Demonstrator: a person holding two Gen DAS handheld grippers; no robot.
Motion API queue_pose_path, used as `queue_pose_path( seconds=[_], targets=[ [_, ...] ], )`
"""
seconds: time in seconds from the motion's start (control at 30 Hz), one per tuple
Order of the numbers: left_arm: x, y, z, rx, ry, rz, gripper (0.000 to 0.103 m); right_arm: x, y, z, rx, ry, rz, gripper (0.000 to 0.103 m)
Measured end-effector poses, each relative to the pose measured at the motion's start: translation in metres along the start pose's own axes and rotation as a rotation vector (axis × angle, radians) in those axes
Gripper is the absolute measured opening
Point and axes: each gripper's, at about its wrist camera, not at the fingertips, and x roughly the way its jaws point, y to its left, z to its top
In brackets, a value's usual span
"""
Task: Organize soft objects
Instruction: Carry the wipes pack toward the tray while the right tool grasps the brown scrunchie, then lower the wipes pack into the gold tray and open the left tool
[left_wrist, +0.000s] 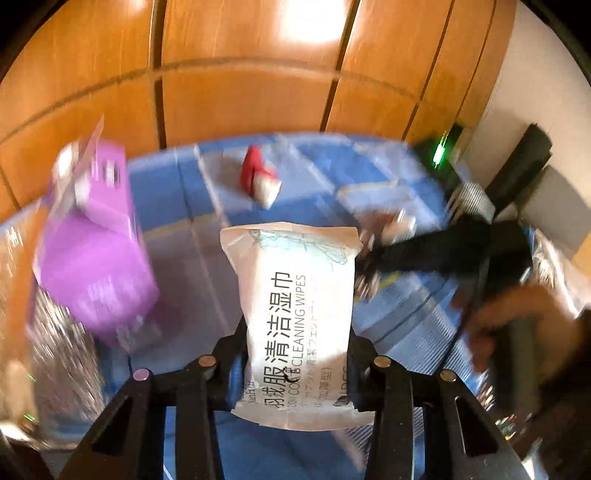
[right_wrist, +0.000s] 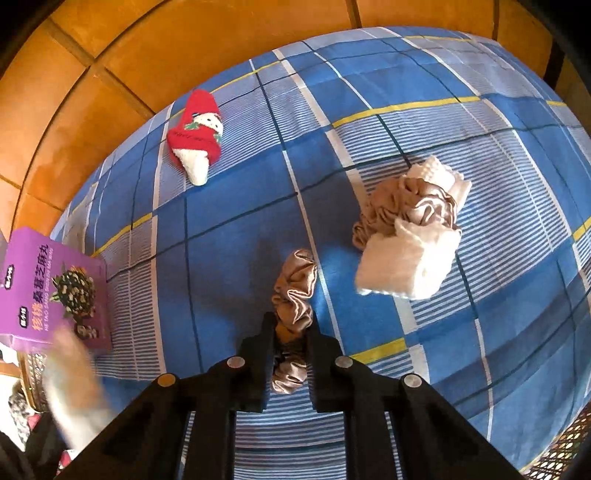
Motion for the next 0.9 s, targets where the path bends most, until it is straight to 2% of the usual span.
queue_pose_path(
  seconds=[0.17, 0.23, 0.37, 0.47, 0.6, 0.67, 0.77, 0.9],
  targets=[
    [-0.018, -0.011, 0.056, -0.007, -0.067, -0.01, 0.043, -0.001, 0.004, 0.001, -0.045, -0.005, -0.032, 0.012],
    [-0.022, -0.004, 0.082, -0.05, -0.081, -0.02, 0.043, -0.003, 0.009, 0.0, -0.072, -0.008, -0.047, 0.014],
    [-0.048, 0.041, 0.127, -0.179, -0.174, 0.041, 0.043, 0.0, 0.023, -0.002, -0.165, -0.022, -0.106, 0.019],
    [-0.082, 0.091, 0.134, -0.274, -0.251, 0.13, 0.043, 0.001, 0.035, -0.005, -0.228, -0.034, -0.154, 0.019],
    [-0.122, 0.151, 0.108, -0.366, -0.29, 0.252, 0.043, 0.002, 0.038, -0.005, -0.249, -0.038, -0.173, 0.019],
    [-0.143, 0.178, 0.079, -0.392, -0.3, 0.318, 0.043, 0.003, 0.042, -0.005, -0.268, -0.043, -0.19, 0.019],
    [-0.167, 0.203, 0.034, -0.437, -0.301, 0.364, 0.043, 0.006, 0.052, -0.011, -0.32, -0.058, -0.232, 0.019],
    [-0.199, 0.234, -0.033, -0.525, -0.305, 0.407, 0.043, 0.007, 0.054, -0.011, -0.341, -0.065, -0.248, 0.019]
  ],
)
